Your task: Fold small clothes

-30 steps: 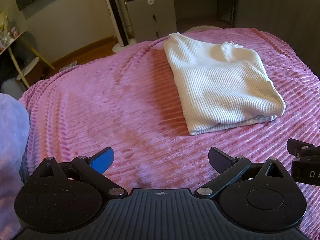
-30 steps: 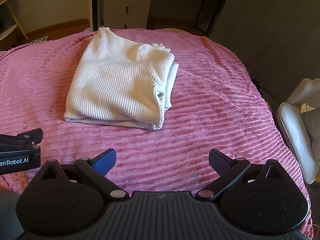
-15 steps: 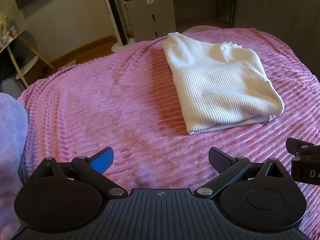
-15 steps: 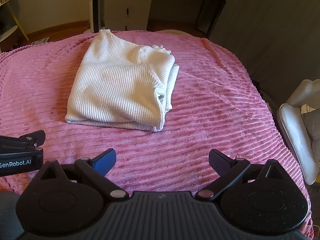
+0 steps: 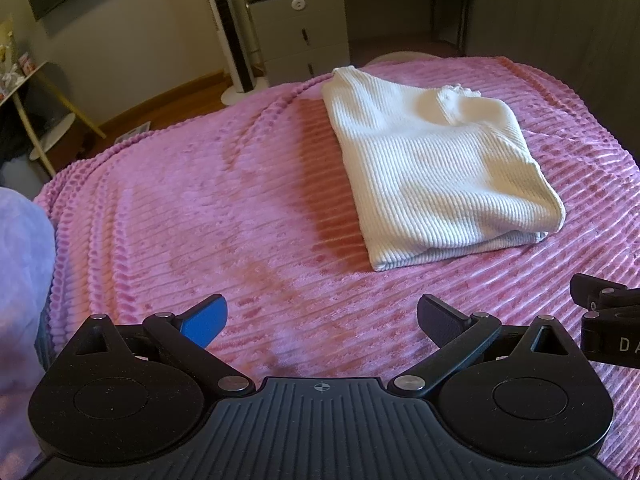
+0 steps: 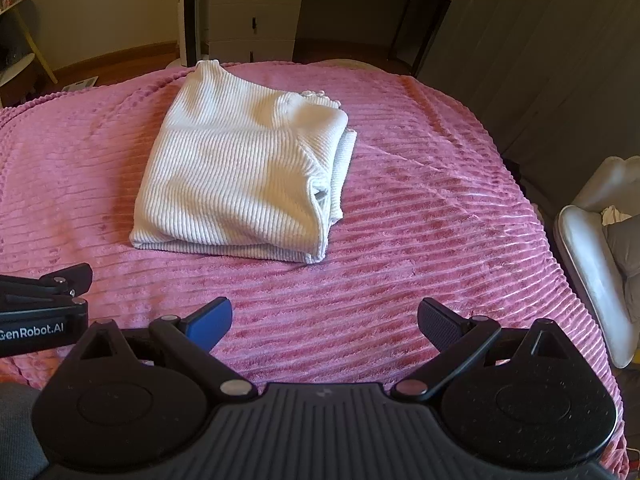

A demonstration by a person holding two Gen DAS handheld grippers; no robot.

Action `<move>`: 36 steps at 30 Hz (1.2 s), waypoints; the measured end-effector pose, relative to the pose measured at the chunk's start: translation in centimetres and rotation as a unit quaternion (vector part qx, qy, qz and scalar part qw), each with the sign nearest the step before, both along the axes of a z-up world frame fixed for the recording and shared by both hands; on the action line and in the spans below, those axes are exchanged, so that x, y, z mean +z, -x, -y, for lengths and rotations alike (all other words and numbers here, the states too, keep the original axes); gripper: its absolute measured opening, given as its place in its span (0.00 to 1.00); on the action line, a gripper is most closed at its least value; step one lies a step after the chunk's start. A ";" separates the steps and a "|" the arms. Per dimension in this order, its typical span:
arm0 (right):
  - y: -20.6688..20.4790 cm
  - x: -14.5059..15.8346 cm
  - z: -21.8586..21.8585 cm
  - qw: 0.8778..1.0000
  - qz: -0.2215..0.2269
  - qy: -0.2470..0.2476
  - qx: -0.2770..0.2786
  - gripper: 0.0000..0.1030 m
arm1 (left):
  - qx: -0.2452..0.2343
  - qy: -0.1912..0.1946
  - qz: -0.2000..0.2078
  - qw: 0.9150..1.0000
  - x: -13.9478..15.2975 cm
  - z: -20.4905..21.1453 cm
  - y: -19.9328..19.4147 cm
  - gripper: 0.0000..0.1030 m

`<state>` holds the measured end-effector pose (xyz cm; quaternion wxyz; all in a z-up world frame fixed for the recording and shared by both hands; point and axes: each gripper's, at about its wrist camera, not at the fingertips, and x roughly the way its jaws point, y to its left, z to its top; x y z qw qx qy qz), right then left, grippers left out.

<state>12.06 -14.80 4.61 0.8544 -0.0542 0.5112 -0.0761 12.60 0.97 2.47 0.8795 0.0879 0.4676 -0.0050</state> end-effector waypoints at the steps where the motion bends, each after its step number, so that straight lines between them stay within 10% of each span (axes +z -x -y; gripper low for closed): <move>1: 0.0 0.0 0.0 1.000 0.000 0.000 0.000 0.96 | 0.000 0.001 -0.001 1.000 0.0 0.0 0.0 1.00; 36: 0.1 -0.1 -0.4 1.000 -0.002 0.012 0.005 0.96 | -0.004 0.017 -0.005 1.000 -0.1 -0.3 0.0 1.00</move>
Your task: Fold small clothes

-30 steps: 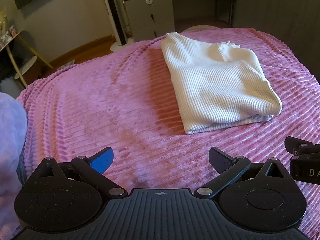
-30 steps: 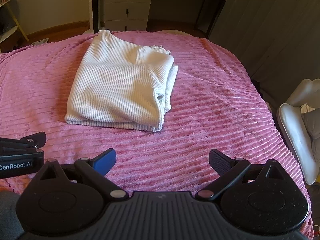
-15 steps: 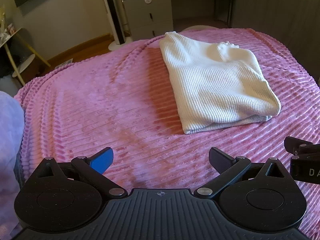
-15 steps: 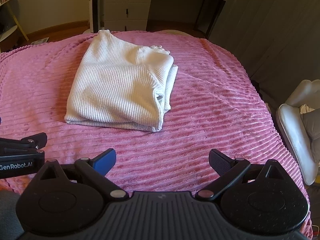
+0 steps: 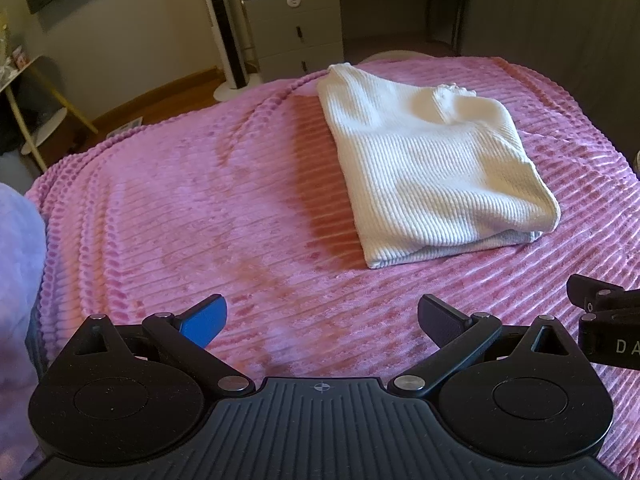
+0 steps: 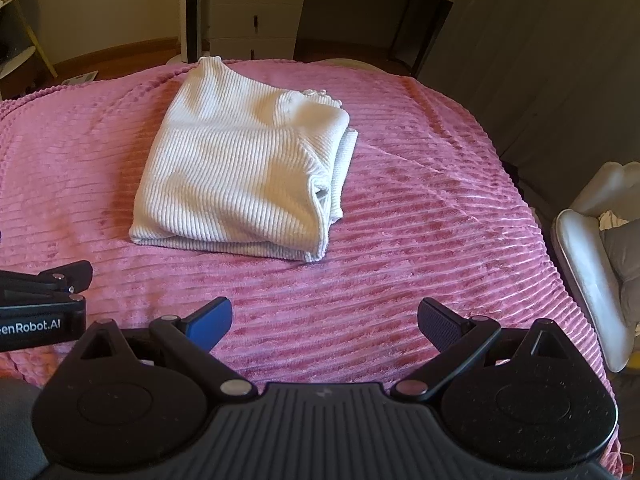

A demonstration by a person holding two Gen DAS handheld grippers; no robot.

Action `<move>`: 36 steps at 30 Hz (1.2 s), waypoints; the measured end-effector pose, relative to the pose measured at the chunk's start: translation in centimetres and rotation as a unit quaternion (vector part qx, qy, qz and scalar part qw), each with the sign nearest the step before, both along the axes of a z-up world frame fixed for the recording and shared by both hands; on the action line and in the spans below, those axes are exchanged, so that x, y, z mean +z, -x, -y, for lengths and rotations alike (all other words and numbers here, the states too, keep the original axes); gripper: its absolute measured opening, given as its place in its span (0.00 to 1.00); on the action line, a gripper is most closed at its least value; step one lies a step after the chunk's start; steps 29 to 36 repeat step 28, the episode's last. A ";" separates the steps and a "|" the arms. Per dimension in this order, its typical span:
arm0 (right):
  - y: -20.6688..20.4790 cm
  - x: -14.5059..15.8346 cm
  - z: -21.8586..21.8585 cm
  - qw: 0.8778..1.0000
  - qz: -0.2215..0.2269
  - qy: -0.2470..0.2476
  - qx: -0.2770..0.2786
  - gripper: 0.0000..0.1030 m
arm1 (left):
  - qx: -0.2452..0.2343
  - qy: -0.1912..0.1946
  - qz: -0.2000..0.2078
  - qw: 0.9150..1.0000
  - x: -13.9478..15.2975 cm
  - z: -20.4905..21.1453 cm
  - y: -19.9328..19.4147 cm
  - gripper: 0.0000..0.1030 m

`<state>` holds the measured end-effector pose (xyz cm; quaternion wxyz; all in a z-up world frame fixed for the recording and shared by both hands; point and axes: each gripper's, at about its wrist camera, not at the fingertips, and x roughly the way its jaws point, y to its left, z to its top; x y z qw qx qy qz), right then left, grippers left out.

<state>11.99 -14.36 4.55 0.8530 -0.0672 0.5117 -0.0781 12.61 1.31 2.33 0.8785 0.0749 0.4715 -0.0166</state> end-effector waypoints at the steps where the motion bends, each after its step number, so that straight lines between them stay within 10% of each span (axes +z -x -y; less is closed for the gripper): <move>1: 0.0 0.0 0.1 1.000 0.001 0.000 -0.001 0.96 | 0.000 0.002 -0.001 1.000 0.0 0.0 0.0 1.00; 36: 0.1 0.3 0.7 1.000 0.004 -0.004 -0.008 0.96 | 0.000 -0.004 -0.005 1.000 -0.5 0.3 0.1 1.00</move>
